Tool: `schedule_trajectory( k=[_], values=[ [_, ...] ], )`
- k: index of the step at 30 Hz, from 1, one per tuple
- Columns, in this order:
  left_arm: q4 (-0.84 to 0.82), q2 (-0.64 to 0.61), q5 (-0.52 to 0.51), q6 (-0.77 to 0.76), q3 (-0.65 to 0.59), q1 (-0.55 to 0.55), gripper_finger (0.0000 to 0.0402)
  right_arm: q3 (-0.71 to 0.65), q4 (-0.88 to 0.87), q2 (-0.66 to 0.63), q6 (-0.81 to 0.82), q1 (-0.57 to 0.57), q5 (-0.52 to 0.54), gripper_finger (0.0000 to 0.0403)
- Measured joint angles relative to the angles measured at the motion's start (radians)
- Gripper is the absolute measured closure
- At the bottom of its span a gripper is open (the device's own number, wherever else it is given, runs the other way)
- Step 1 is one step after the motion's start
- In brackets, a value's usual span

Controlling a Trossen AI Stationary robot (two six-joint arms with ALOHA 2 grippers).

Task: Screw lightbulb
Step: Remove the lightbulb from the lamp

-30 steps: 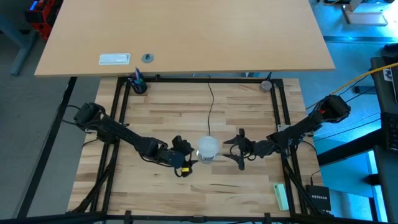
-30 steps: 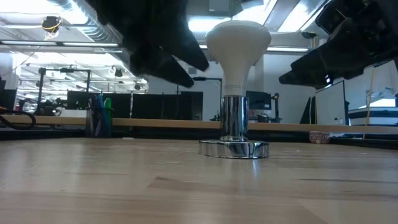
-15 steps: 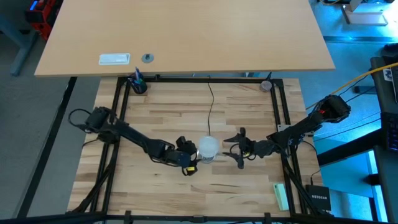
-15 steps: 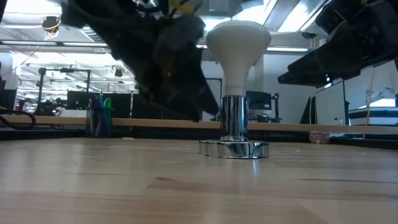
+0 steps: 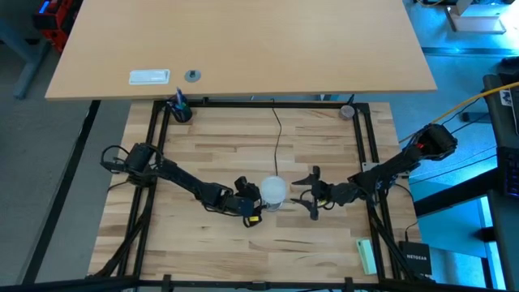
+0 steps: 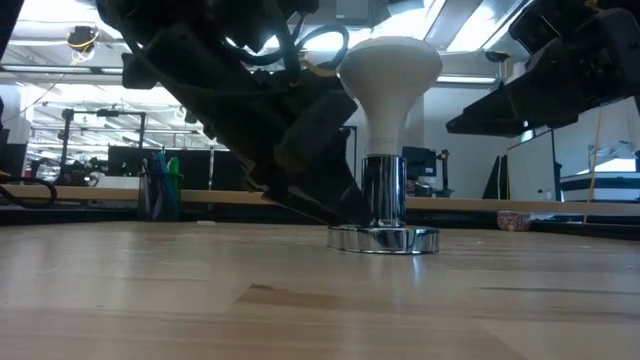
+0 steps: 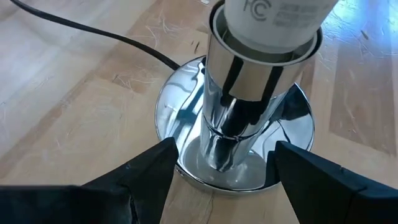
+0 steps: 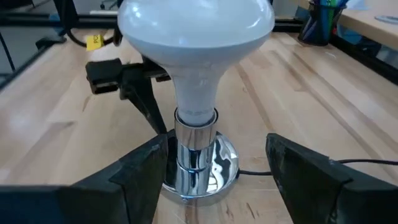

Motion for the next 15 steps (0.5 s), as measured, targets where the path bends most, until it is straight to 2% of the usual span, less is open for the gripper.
schedule_trajectory(
  k=[10,15],
  values=[
    [0.006,0.007,0.010,0.030,-0.003,0.000,0.0137,0.001,0.040,0.000,0.000,0.000,-0.014,0.0130],
    [0.037,0.009,0.017,0.048,-0.004,0.000,0.0137,0.002,-0.012,0.000,0.169,-0.036,0.029,0.0130]
  ],
)
